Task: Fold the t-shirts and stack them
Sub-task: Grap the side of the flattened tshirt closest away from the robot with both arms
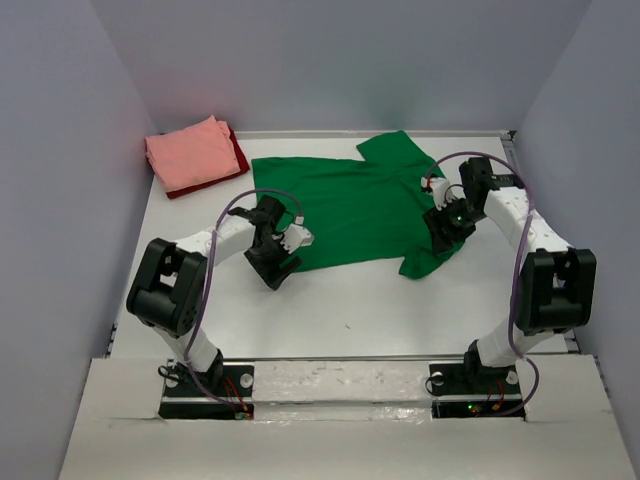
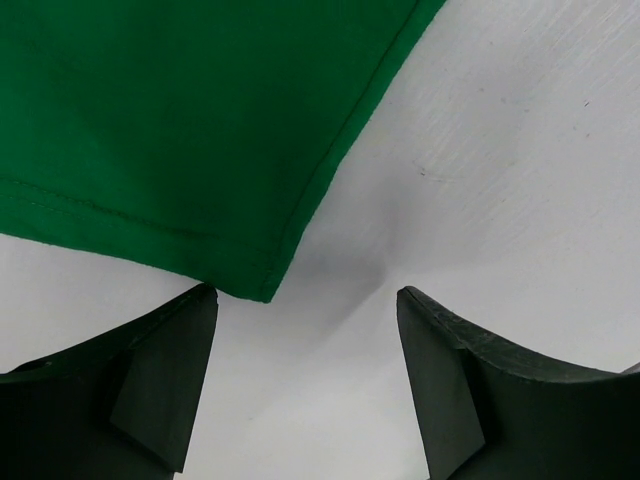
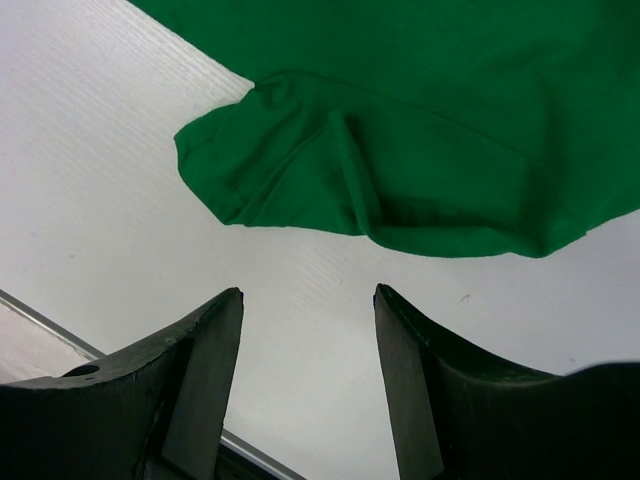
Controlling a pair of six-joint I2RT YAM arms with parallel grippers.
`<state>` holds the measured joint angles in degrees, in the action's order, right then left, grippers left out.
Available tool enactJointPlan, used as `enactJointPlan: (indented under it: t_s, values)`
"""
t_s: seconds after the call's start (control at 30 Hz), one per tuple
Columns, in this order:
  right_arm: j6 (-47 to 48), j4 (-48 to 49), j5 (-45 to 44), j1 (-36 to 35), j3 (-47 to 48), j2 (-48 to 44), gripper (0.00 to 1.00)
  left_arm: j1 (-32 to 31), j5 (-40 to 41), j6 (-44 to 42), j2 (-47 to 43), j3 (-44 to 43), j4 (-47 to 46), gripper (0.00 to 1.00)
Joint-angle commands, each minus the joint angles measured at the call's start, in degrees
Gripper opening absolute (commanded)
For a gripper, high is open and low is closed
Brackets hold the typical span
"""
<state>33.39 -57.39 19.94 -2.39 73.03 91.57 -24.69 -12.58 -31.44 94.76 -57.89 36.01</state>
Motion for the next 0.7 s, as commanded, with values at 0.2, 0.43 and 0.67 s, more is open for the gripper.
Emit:
enactJointPlan:
  t_s: [0.2, 0.43, 0.67]
  values:
    - [-0.6, 1.66, 0.88, -0.16, 1.85, 0.8, 0.61, -2.82, 3.52, 0.94, -0.98, -2.58, -1.11, 0.82]
    - [-0.78, 1.66, 1.15, -0.16, 1.93, 1.33, 0.61, -3.79, 5.28, 0.86, -0.63, -2.93, -1.64, 0.82]
    - [-0.78, 1.84, 0.89, -0.16, 2.02, 1.42, 0.61, -4.58, 5.9, 0.77, 0.25, -1.44, -2.26, 0.59]
